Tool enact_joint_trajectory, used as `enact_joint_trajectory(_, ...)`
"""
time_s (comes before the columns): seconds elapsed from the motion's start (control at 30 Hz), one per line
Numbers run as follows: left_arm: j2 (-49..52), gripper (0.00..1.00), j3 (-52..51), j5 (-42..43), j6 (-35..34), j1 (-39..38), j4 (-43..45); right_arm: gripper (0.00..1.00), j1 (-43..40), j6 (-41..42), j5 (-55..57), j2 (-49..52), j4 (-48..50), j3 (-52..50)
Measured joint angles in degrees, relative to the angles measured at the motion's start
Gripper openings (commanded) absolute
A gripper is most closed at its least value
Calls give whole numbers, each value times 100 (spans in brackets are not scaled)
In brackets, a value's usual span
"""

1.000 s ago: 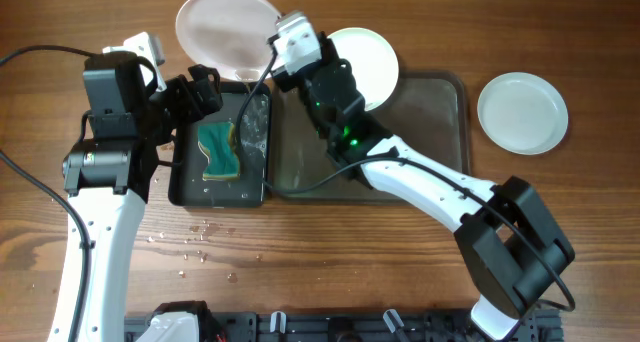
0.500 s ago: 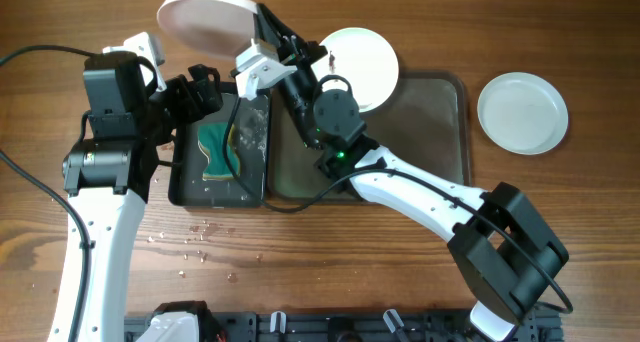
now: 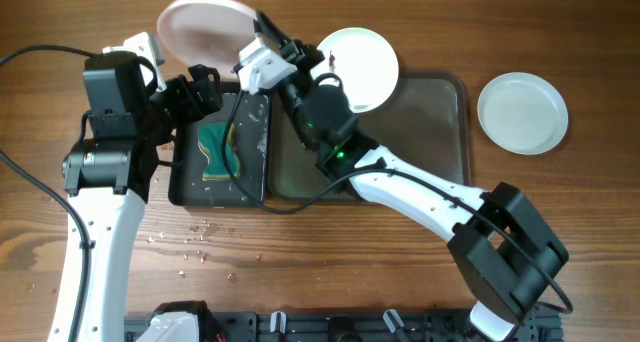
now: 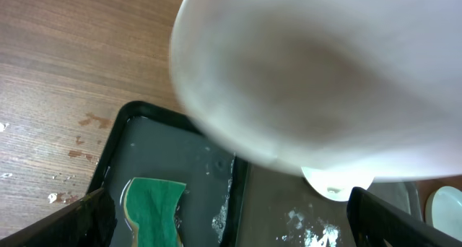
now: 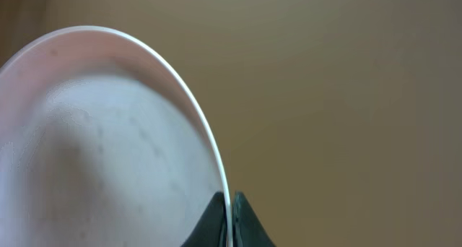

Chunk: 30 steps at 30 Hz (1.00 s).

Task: Clean dirty plates on tray and stack at the side
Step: 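Carry the plate right and stack it on the cleaned plate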

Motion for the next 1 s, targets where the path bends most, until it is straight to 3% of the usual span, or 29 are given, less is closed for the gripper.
enact_joint_trajectory(0.2, 0, 100, 0, 0, 0, 0, 4, 6, -44, 2798, 105, 28, -2111, -2)
enact_joint_trajectory(0.33, 0, 100, 0, 0, 0, 0, 2, 5, -83, 4052, 138, 31, -2667, -4)
enact_joint_trajectory(0.77, 0, 100, 0, 0, 0, 0, 2, 7, -522, 5654, 96, 4, -2675, -4)
enact_joint_trajectory(1.0, 0, 100, 0, 0, 0, 0, 2, 4, -1786, 6240, -673, -160, -3528, 0)
